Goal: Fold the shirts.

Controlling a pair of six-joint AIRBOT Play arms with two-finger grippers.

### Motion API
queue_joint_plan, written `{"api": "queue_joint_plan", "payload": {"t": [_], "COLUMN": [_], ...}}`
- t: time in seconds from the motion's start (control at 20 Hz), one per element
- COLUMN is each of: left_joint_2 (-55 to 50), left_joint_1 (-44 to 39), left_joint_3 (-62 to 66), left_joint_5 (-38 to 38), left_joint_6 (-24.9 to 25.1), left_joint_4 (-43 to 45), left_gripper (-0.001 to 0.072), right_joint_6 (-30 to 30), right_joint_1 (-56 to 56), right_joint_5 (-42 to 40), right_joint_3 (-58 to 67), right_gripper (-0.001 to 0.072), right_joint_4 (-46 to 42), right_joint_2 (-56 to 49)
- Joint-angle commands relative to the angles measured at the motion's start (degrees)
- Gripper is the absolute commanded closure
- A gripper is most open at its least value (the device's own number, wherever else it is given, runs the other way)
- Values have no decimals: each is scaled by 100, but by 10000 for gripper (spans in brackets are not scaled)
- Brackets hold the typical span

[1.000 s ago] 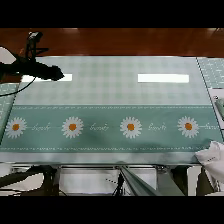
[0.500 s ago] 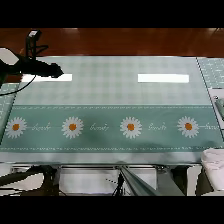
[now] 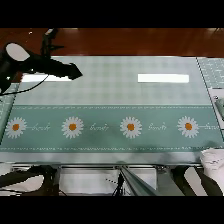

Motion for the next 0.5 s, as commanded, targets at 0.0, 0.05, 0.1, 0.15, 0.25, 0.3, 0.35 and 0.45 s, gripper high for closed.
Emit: {"api": "queue_joint_plan", "payload": {"t": [0.0, 0.05, 0.1, 0.15, 0.25, 0.3, 0.35, 0.45], "left_joint_2": [-2, -2, -2, -11, -44, -44, -44, -46], "left_joint_1": [-1027, -1362, -1624, -1818, -1952, -1965, -1965, -1963], "left_joint_3": [479, 560, 581, 581, 579, 568, 568, 568], "left_joint_5": [-656, -662, -748, -911, -1281, -1351, -1357, -1311], "left_joint_6": [-667, -1147, -1552, -1810, -2232, -2398, -2457, -2465], "left_joint_4": [1550, 2500, 3213, 3668, 3790, 3790, 3792, 3790], "left_gripper": [161, 3, -13, -13, -13, -13, -13, -8], "right_joint_6": [205, 385, 472, 542, 715, 715, 715, 715], "right_joint_1": [2490, 2949, 3335, 3595, 3919, 3958, 3952, 3945], "right_joint_5": [-1027, -1008, -905, -793, -573, -507, -411, -278], "right_joint_3": [4, 4, 4, 4, 4, 4, 4, 4], "right_gripper": [184, 109, 108, 108, 108, 108, 108, 109], "right_joint_4": [-345, -688, -1115, -1574, -2282, -2409, -2402, -2411], "right_joint_2": [-553, -686, -796, -868, -916, -907, -909, -909]}}
